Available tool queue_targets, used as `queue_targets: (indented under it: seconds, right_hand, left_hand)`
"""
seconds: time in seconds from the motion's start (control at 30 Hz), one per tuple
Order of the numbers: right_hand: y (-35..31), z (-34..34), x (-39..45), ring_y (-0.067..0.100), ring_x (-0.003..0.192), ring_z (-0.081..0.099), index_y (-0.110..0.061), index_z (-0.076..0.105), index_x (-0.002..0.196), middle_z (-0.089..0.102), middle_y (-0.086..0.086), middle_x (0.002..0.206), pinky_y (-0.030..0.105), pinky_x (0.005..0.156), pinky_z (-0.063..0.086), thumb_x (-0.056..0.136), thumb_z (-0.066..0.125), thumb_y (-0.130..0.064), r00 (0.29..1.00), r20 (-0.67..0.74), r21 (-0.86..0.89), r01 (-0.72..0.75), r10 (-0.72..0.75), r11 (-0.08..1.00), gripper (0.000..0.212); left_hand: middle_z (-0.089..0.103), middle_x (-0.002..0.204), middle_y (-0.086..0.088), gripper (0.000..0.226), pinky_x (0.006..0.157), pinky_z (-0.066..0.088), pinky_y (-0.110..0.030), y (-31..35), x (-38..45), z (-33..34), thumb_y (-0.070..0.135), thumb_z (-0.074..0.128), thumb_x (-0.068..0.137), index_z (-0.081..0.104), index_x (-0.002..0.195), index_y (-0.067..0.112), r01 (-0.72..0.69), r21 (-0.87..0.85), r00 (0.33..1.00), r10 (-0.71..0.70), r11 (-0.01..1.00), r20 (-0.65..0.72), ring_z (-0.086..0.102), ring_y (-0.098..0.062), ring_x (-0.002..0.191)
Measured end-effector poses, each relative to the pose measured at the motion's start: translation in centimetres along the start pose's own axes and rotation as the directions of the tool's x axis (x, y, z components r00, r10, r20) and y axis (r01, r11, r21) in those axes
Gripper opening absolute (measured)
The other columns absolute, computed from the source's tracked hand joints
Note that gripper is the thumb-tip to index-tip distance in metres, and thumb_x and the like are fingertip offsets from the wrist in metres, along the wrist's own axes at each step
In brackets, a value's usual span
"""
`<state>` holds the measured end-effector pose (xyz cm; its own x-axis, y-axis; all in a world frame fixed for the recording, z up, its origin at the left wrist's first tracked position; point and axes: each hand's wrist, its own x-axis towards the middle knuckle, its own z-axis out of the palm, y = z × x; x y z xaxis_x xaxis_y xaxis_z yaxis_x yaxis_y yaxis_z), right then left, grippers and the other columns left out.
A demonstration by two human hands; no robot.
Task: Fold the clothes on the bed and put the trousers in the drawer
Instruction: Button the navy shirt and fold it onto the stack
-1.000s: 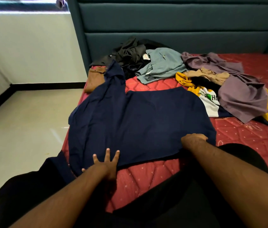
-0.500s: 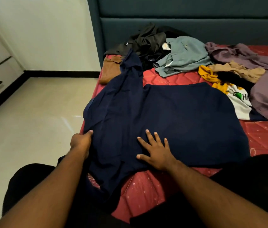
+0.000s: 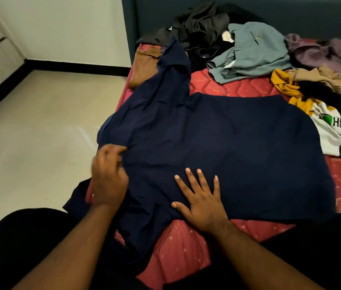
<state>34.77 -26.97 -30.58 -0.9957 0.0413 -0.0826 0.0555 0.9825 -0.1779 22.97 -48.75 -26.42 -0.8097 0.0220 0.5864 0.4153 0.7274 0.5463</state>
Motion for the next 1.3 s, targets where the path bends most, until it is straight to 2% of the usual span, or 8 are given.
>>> queue_targets:
  seconds: [0.13,0.23,0.43,0.63,0.8,1.0,1.17,1.3]
  right_hand:
    - [0.0,0.3,-0.1,0.020,0.149,-0.004,-0.046,0.006,0.151,0.001,-0.008,0.162,0.060,0.114,-0.010,0.087,0.006,-0.079,1.000,-0.018,0.011,-0.002,0.002,1.000,0.073]
    - [0.0,0.0,-0.3,0.019,0.149,-0.008,-0.046,0.004,0.151,-0.002,-0.009,0.162,0.059,0.113,-0.013,0.084,0.002,-0.079,1.000,0.002,0.014,-0.010,0.010,1.000,0.075]
    - [0.5,-1.3,-0.7,0.015,0.147,-0.017,-0.052,-0.008,0.148,-0.021,-0.020,0.154,0.057,0.111,-0.020,0.078,0.007,-0.086,0.996,0.075,0.049,-0.048,0.045,0.998,0.079]
    - [-1.9,-1.6,0.2,0.022,0.146,-0.021,-0.044,-0.008,0.150,-0.023,-0.014,0.154,0.062,0.106,-0.024,0.081,0.016,-0.084,0.989,0.056,0.063,-0.143,0.140,0.988,0.083]
    - [5.4,-2.9,0.0,0.016,0.147,-0.021,-0.051,-0.022,0.142,-0.033,-0.019,0.149,0.061,0.109,-0.018,0.062,0.019,-0.097,0.966,0.198,-0.053,-0.158,0.166,0.986,0.101]
    - [13.5,-6.9,-1.5,0.026,0.147,-0.018,-0.042,-0.005,0.152,-0.019,-0.007,0.160,0.074,0.104,-0.006,0.076,0.014,-0.088,0.441,0.275,0.234,-0.893,0.855,0.385,0.091]
    - [7.8,-3.3,-0.7,0.024,0.148,-0.015,-0.046,-0.004,0.150,-0.015,-0.012,0.160,0.068,0.108,-0.011,0.083,0.015,-0.081,0.884,0.119,0.058,-0.461,0.453,0.885,0.078]
    - [15.0,-6.5,-0.8,0.026,0.148,-0.015,-0.046,-0.002,0.151,-0.016,-0.013,0.160,0.065,0.112,-0.008,0.081,0.024,-0.085,0.572,0.276,0.218,-0.820,0.773,0.529,0.085]
  left_hand:
    - [0.035,0.151,-0.012,0.054,0.109,0.035,-0.055,0.8,-3.9,0.6,0.047,0.040,0.094,0.044,0.144,0.027,-0.013,0.026,0.898,0.000,1.000,0.441,0.037,-0.029,0.135]
    - [-0.027,0.160,0.002,0.080,0.113,0.002,-0.065,-0.1,-5.2,0.2,0.092,0.018,0.074,-0.016,0.141,0.063,-0.210,0.329,0.620,-0.134,0.921,0.773,-0.011,-0.035,0.149]
    - [-0.047,0.146,0.014,0.100,0.100,0.002,-0.082,-0.2,-4.7,-3.1,0.105,0.024,0.052,-0.035,0.125,0.069,-0.156,0.506,0.336,-0.437,0.848,0.835,-0.033,-0.033,0.142]
    - [0.006,0.164,0.001,0.075,0.106,-0.005,-0.074,2.5,-1.9,-0.7,0.087,0.017,0.079,0.007,0.147,0.058,-0.341,0.311,0.668,-0.004,0.887,0.744,-0.004,-0.031,0.151]
    - [-0.027,0.157,0.018,0.074,0.107,-0.004,-0.076,2.8,-2.9,3.6,0.087,0.013,0.076,-0.016,0.141,0.064,-0.231,0.320,0.543,-0.151,0.919,0.826,-0.018,-0.017,0.149]
    - [-0.022,0.160,0.015,0.081,0.101,-0.005,-0.079,4.6,-0.4,3.4,0.092,0.024,0.073,-0.021,0.136,0.067,-0.146,0.374,0.508,-0.255,0.916,0.823,-0.019,-0.027,0.148]
    - [-0.014,0.162,0.013,0.070,0.109,-0.004,-0.074,9.4,-1.4,8.7,0.075,0.021,0.089,-0.019,0.143,0.057,-0.346,0.166,0.527,0.045,0.923,0.849,-0.014,-0.020,0.150]
    - [-0.016,0.160,0.021,0.072,0.106,-0.007,-0.074,8.5,-2.7,10.0,0.081,0.011,0.084,-0.012,0.147,0.055,-0.316,0.241,0.493,-0.058,0.918,0.868,-0.017,-0.014,0.149]
